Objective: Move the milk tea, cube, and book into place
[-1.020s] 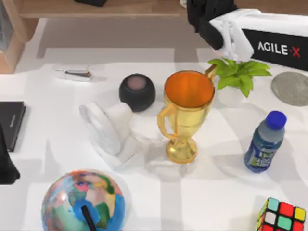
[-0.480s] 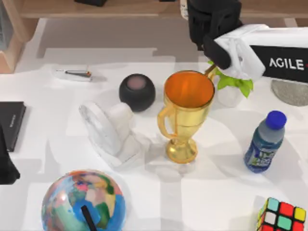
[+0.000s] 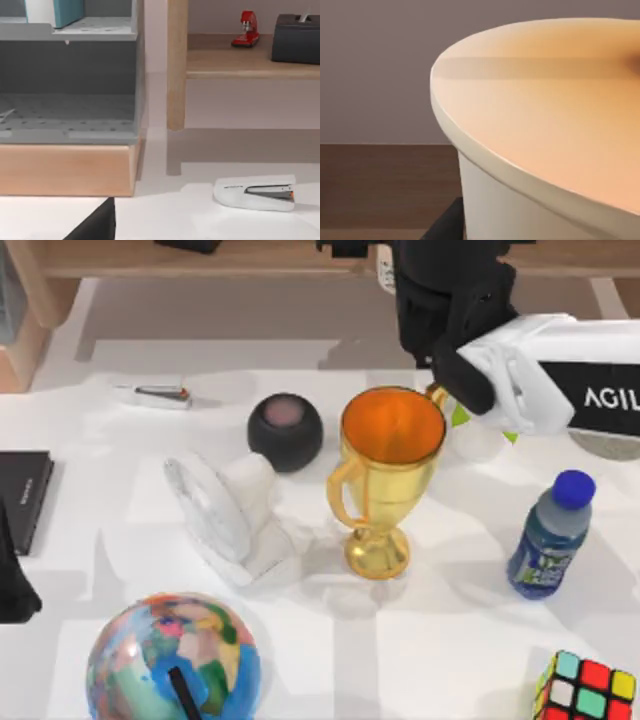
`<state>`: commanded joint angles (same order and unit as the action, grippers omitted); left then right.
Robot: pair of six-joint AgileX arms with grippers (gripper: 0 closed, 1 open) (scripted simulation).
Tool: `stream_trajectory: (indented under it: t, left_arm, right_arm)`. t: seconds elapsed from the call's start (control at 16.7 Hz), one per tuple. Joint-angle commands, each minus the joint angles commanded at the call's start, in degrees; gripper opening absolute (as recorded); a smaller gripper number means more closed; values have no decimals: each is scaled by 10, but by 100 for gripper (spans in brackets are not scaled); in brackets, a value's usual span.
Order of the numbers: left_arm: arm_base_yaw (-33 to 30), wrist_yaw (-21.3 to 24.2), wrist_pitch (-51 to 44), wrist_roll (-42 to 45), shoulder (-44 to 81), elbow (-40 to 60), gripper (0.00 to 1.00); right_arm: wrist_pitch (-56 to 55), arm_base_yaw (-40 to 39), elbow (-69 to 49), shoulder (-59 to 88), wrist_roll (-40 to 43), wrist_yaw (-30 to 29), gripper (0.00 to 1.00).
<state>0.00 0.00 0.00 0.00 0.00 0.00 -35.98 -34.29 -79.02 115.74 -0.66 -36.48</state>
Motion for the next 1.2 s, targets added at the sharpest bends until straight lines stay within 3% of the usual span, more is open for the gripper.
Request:
stream_trajectory:
  t: [0.42, 0.66, 0.84, 1.2]
  left_arm:
    - [0, 0, 0, 0, 0, 0, 100]
    - [0, 0, 0, 0, 0, 0, 100]
    - [0, 0, 0, 0, 0, 0, 100]
    - [0, 0, 0, 0, 0, 0, 100]
  right_arm:
    - [-24, -5, 37, -80, 22, -28, 0]
    - [-64, 34, 124, -138, 37, 0, 0]
    - [-107, 100, 206, -159, 41, 65, 0]
    - [-191, 281, 341, -117, 18, 284, 0]
